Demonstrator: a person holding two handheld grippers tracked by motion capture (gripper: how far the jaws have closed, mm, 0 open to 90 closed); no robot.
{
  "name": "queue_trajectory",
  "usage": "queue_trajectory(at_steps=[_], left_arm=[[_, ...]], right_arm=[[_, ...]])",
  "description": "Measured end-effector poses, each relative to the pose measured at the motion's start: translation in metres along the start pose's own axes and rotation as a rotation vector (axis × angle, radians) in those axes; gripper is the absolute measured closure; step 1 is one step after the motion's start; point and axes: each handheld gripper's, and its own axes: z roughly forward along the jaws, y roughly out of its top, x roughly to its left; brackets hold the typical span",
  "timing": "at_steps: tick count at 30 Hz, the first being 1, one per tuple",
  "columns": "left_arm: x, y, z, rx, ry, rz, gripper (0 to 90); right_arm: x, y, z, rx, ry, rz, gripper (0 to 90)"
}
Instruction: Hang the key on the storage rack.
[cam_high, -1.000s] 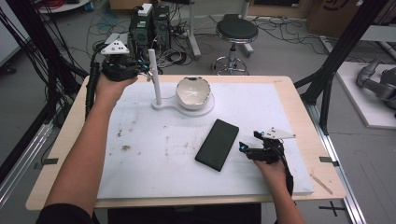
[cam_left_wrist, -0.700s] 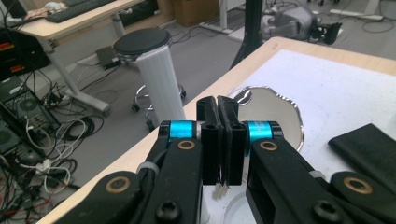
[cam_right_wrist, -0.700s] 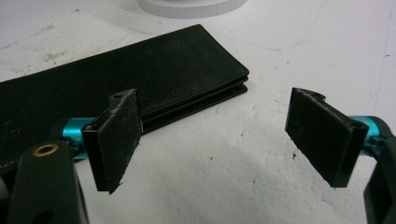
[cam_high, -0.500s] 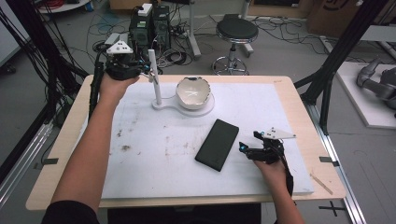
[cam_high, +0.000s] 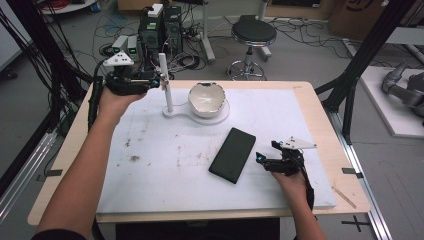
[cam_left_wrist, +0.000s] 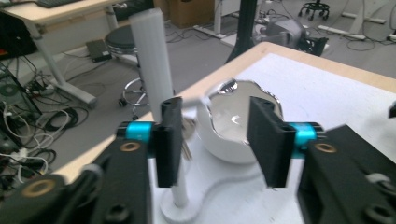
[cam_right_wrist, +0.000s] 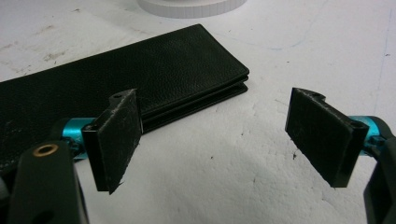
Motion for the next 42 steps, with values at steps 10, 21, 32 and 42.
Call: queue_trajectory(at_steps=[10, 21, 32, 42], left_arm=[[-0.021, -0.030, -0.017, 0.015, -0.060, -0.005, 30.9], [-0.048, -0.084, -0.016, 0.042, -0.094, -0.018, 23.6], [-0.081, -0.134, -0.012, 0.075, -0.155, -0.016, 20.4], [-0.090, -0.157, -0.006, 0.034, -0.175, 0.004, 19.8]], right_arm=[[0.002, 0.001, 0.001, 0.006, -0.003, 0.001, 19.1], [-0.001, -0.001, 0.000, 0.011, -0.009, 0.011, 19.1], [0.001, 0.000, 0.001, 0.009, -0.005, 0.007, 19.1], [-0.003, 0.000, 0.001, 0.004, -0.028, 0.020, 19.1]])
